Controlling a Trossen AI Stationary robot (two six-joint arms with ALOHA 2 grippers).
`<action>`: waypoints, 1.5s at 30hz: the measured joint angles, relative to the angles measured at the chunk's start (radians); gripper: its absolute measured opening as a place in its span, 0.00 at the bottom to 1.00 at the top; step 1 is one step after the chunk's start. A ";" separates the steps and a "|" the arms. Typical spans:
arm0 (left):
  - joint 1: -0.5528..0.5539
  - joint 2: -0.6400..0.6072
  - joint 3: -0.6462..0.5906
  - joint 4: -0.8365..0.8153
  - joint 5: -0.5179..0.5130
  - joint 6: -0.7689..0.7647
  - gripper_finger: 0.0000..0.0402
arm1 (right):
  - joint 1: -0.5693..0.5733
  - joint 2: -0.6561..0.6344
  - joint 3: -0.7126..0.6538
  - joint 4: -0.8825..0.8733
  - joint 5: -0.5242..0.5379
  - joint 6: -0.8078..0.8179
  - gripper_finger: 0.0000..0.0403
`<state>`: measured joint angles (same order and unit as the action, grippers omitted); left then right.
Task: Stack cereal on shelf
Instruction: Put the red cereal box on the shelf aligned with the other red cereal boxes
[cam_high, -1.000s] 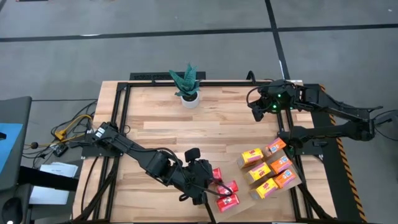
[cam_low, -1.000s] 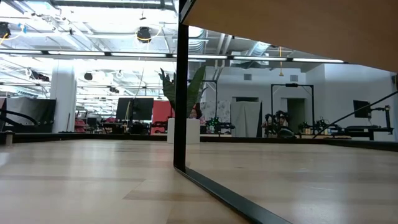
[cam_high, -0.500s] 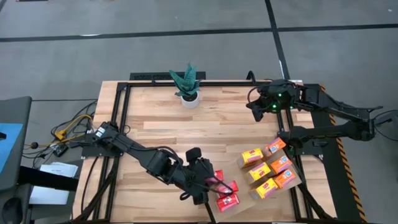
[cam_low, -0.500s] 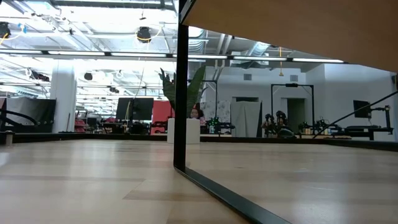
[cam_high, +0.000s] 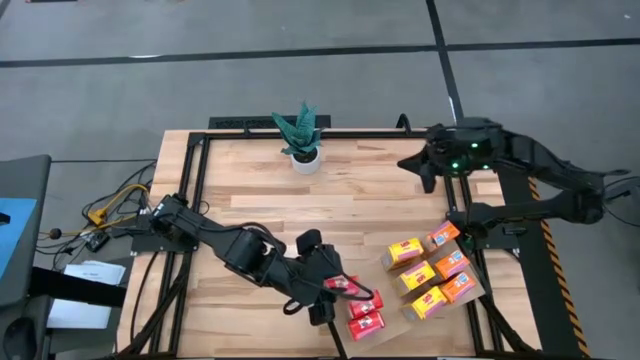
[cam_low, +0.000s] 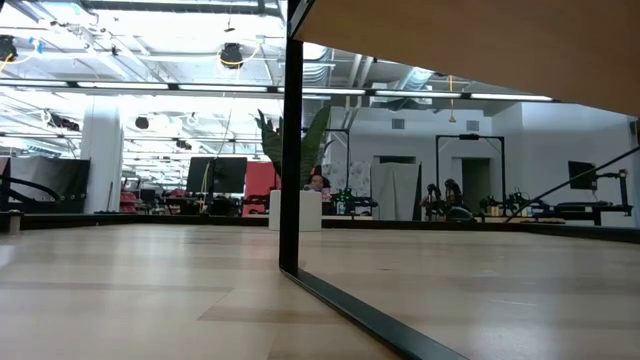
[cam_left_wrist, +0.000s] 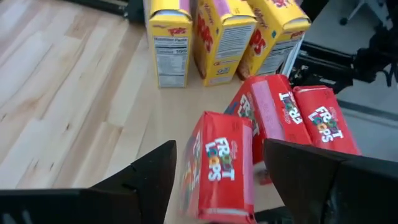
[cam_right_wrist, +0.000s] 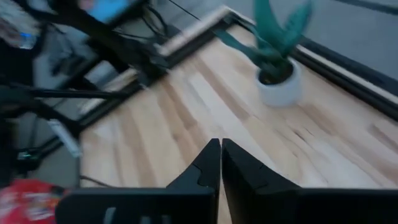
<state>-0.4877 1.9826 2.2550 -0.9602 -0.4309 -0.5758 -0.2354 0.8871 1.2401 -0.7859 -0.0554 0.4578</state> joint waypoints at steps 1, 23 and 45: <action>-0.004 0.001 0.019 -0.026 0.000 -0.018 0.57 | 0.023 0.000 0.016 -0.002 0.001 0.008 0.05; -0.243 0.117 0.064 -0.384 -0.488 -0.481 0.02 | 0.834 0.173 0.042 -0.130 0.550 0.351 0.01; -0.258 0.164 0.063 -0.253 -0.519 -0.411 0.00 | 0.986 0.590 0.413 -0.450 0.617 0.406 0.03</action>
<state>-0.7455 2.1464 2.3184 -1.2136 -0.9499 -0.9867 0.7508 1.4774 1.6533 -1.2359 0.5614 0.8642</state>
